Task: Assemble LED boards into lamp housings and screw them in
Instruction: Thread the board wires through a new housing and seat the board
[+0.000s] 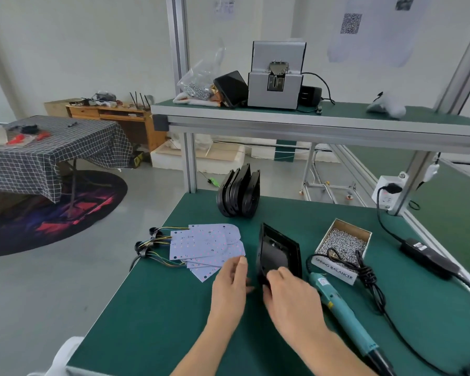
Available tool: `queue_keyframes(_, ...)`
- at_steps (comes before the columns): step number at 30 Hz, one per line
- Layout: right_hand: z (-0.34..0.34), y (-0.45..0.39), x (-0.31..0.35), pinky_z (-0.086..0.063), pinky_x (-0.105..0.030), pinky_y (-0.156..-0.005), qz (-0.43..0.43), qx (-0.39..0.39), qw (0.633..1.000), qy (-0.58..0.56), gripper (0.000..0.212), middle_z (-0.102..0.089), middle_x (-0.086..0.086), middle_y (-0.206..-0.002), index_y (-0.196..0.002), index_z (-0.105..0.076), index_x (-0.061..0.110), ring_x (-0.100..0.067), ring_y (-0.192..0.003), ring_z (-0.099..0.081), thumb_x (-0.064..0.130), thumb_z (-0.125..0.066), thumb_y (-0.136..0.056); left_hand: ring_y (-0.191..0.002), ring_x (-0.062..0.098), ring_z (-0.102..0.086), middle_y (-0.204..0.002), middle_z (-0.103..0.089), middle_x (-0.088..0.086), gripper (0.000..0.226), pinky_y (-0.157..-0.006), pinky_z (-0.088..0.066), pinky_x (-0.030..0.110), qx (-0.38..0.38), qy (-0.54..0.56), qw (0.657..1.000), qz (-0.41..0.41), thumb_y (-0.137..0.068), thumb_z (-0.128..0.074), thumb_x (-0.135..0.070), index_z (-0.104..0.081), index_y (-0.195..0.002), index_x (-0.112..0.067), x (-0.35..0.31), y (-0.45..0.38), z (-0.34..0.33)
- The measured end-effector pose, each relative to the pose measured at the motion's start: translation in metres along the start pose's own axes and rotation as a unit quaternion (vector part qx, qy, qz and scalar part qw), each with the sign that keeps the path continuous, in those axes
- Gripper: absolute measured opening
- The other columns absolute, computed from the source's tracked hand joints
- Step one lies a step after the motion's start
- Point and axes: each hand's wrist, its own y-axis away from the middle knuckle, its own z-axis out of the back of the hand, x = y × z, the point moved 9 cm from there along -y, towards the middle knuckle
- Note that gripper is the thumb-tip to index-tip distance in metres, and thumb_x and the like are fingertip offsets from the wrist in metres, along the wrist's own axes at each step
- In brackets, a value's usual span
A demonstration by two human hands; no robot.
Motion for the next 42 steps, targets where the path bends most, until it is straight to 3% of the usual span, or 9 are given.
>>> queue_keyframes(3, 0.008, 0.028, 0.017, -0.038, -0.033, -0.034, 0.046, -0.015, 0.999, 0.016, 0.039, -0.055, 0.001, -0.067, -0.066, -0.060, 0.019, -0.021, -0.048, -0.059, 0.023, -0.097, -0.055, -0.079, 0.022, -0.070, -0.086, -0.071, -0.002, 0.017, -0.071, -0.063, 0.040, 0.038, -0.063, 0.997, 0.023, -0.102, -0.059, -0.039, -0.070, -0.106, -0.026, 0.005, -0.002, -0.002)
queue_keyframes(9, 0.004, 0.053, 0.026, -0.037, -0.030, -0.034, 0.088, -0.050, 0.994, 0.028, 0.045, -0.052, 0.000, -0.062, -0.057, -0.061, 0.020, -0.022, -0.045, -0.054, 0.024, -0.100, -0.035, -0.051, 0.013, -0.064, -0.064, -0.070, -0.004, 0.012, -0.053, -0.058, 0.031, 0.083, -0.142, 0.986, 0.016, -0.098, -0.061, -0.027, -0.071, -0.093, -0.024, 0.010, 0.012, 0.008)
queue_keyframes(13, 0.006, 0.060, 0.022, -0.040, -0.026, -0.035, 0.095, -0.094, 0.991, -0.022, 0.031, -0.057, 0.002, -0.067, -0.069, -0.074, 0.022, -0.019, -0.048, -0.058, 0.033, -0.097, -0.051, -0.067, 0.007, -0.065, -0.071, -0.070, -0.010, 0.019, -0.061, -0.051, 0.025, -0.066, -0.200, 0.977, -0.020, -0.096, -0.063, -0.041, -0.068, -0.083, -0.028, -0.013, 0.002, 0.055)
queue_keyframes(17, 0.022, 0.059, 0.006, -0.034, -0.020, -0.038, 0.068, -0.158, 0.981, -0.090, 0.030, -0.064, 0.008, -0.078, -0.086, -0.080, 0.027, -0.015, -0.047, -0.057, 0.044, -0.056, -0.081, -0.095, 0.027, -0.061, -0.094, -0.067, -0.004, 0.022, -0.076, -0.040, 0.034, -0.234, -0.262, 0.936, 0.000, -0.097, -0.062, -0.035, -0.061, -0.105, -0.014, -0.036, -0.034, 0.122)
queue_keyframes(23, 0.028, 0.059, -0.006, -0.039, -0.016, -0.038, 0.059, -0.170, 0.971, -0.157, 0.024, -0.064, 0.013, -0.083, -0.087, -0.078, 0.030, -0.010, -0.047, -0.052, 0.043, -0.058, -0.084, -0.082, 0.037, -0.065, -0.090, -0.069, 0.015, 0.037, -0.072, -0.050, 0.038, -0.200, -0.360, 0.903, 0.121, -0.097, -0.058, -0.037, -0.055, -0.083, -0.004, -0.006, -0.083, 0.160)
queue_keyframes(30, 0.024, 0.066, -0.014, -0.043, -0.017, -0.038, 0.046, -0.149, 0.972, -0.178, 0.024, -0.065, 0.016, -0.084, -0.085, -0.078, 0.031, -0.007, -0.047, -0.054, 0.043, -0.058, -0.084, -0.058, 0.025, -0.034, -0.056, -0.045, 0.001, 0.029, -0.055, -0.030, 0.030, -0.227, -0.205, 0.946, 0.107, -0.088, -0.063, -0.017, -0.051, -0.061, -0.014, 0.006, -0.091, 0.170)
queue_keyframes(37, 0.032, 0.060, -0.015, -0.045, -0.021, -0.042, 0.000, -0.113, 0.971, -0.210, 0.025, -0.064, 0.018, -0.086, -0.087, -0.079, 0.032, -0.003, -0.046, -0.049, 0.044, -0.057, -0.086, -0.056, 0.018, -0.043, -0.059, -0.050, 0.000, 0.010, -0.059, -0.038, 0.032, -0.230, 0.039, 0.970, 0.066, -0.093, -0.064, -0.008, -0.072, -0.096, -0.003, -0.023, -0.079, 0.187)
queue_keyframes(40, 0.049, 0.045, -0.009, -0.047, -0.017, -0.055, -0.017, -0.135, 0.946, -0.294, 0.017, -0.063, 0.019, -0.092, -0.095, -0.080, 0.029, 0.002, -0.055, -0.055, 0.036, -0.066, -0.087, -0.057, 0.016, -0.049, -0.055, -0.056, -0.003, 0.012, -0.066, -0.045, 0.036, -0.217, 0.010, 0.976, -0.007, -0.096, -0.066, -0.015, -0.074, -0.088, -0.014, -0.048, -0.049, 0.191)
queue_keyframes(42, 0.068, 0.026, 0.002, -0.048, -0.011, -0.081, -0.011, -0.151, 0.923, -0.353, 0.024, -0.064, 0.019, -0.099, -0.104, -0.079, 0.026, 0.004, -0.077, -0.063, 0.039, -0.065, -0.090, -0.055, 0.011, -0.052, -0.056, -0.059, -0.004, 0.020, -0.063, -0.047, 0.031, -0.188, -0.020, 0.980, -0.059, -0.097, -0.067, -0.017, -0.073, -0.080, -0.024, -0.067, -0.021, 0.178)
